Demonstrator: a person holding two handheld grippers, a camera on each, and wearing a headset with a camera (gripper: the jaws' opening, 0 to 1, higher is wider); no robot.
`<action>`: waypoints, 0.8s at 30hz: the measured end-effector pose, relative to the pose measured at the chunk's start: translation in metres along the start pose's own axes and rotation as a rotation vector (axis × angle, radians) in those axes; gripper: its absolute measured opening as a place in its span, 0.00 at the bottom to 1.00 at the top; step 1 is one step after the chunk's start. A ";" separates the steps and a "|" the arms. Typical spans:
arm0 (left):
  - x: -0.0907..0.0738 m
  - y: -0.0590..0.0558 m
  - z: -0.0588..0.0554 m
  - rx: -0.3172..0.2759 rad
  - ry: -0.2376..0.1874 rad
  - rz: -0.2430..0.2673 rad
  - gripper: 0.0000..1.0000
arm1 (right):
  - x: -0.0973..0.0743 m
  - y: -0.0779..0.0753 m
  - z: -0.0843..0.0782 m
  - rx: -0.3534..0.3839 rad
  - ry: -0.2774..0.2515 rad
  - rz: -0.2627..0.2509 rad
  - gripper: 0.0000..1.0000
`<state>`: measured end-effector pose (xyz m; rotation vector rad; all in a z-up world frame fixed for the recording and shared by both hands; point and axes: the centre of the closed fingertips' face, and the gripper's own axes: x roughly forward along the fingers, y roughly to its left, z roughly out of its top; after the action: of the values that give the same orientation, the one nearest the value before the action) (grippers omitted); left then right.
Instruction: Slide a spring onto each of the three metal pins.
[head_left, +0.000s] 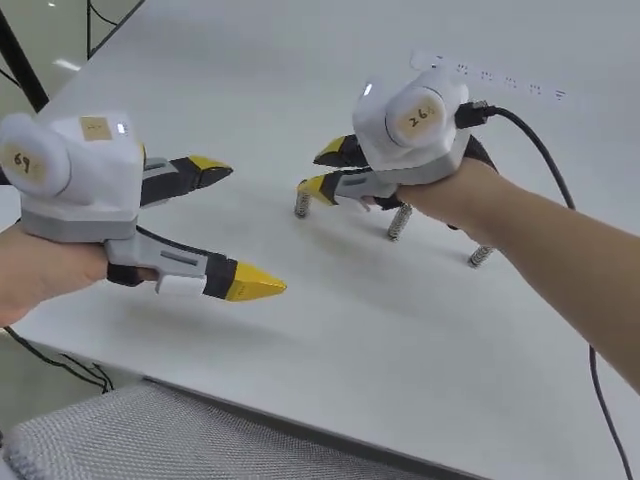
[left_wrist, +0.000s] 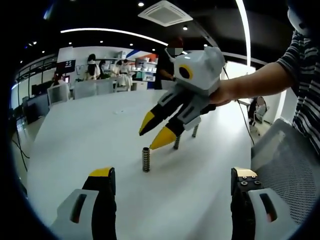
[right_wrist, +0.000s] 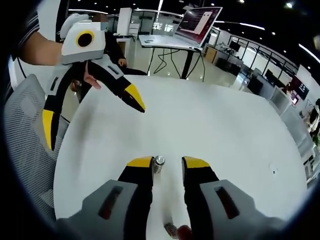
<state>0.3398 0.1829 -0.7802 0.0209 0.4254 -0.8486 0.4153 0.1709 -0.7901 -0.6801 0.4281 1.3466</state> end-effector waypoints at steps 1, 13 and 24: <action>0.001 0.000 0.001 -0.001 -0.002 -0.002 0.95 | -0.003 -0.001 0.001 0.023 -0.014 -0.006 0.25; 0.007 0.000 0.016 0.011 -0.015 -0.006 0.95 | -0.044 -0.004 -0.011 0.135 -0.090 -0.079 0.41; 0.018 -0.004 0.028 0.019 -0.026 -0.027 0.97 | -0.084 0.002 -0.028 0.244 -0.182 -0.137 0.61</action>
<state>0.3574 0.1626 -0.7606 0.0219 0.3941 -0.8788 0.4006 0.0900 -0.7569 -0.3749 0.3843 1.1910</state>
